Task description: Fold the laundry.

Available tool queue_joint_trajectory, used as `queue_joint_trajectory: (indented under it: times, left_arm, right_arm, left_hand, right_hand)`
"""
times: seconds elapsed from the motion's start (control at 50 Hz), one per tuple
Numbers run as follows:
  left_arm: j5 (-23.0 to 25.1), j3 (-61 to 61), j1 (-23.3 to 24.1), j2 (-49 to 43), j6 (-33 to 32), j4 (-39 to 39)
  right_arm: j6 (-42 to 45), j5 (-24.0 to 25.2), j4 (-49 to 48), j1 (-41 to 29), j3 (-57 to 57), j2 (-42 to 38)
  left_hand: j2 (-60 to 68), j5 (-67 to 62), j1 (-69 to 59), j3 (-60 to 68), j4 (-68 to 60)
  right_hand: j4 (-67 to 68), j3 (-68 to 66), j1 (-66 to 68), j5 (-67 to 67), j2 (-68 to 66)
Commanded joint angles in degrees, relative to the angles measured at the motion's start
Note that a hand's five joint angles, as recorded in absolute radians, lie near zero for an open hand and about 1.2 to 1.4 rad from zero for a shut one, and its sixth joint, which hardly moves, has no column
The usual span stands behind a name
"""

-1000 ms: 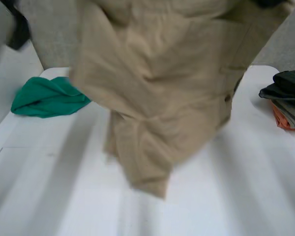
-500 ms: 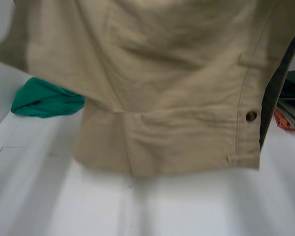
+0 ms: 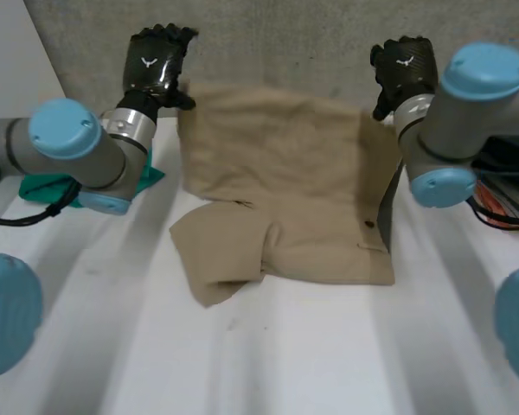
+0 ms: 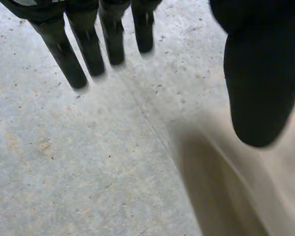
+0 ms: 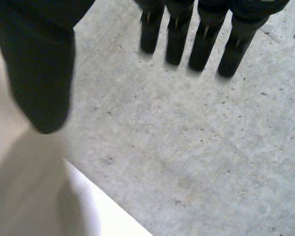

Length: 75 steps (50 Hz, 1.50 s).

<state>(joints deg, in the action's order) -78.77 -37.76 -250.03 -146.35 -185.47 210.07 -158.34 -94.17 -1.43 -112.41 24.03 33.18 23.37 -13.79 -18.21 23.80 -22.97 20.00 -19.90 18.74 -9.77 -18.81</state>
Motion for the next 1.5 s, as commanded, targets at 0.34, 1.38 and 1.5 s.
queue_joint_trajectory:
  times: [0.34,1.38,1.5]
  left_arm:
    - [-7.1,-38.2,5.6,37.4,0.3,-14.7]
    - [-12.7,-51.1,6.9,18.3,-6.5,-8.5]
    - [-13.0,-49.1,7.7,16.6,-6.8,-8.4]
  right_arm:
    - [7.9,6.7,16.8,0.6,23.0,23.1]
    - [11.6,19.4,-24.2,4.5,71.7,21.5]
    - [12.8,18.1,-24.6,4.6,71.1,21.1]
  left_hand:
    - [2.4,-2.0,-7.6,2.0,-2.8]
    - [28.0,-27.6,-33.2,27.6,-28.4]
    - [56.6,-56.2,-61.8,56.2,-57.0]
  right_hand:
    - [-10.0,9.9,-8.7,9.8,8.8]
    - [31.2,-31.3,32.5,-31.5,-32.4]
    - [60.0,-60.1,61.3,-60.2,-61.2]
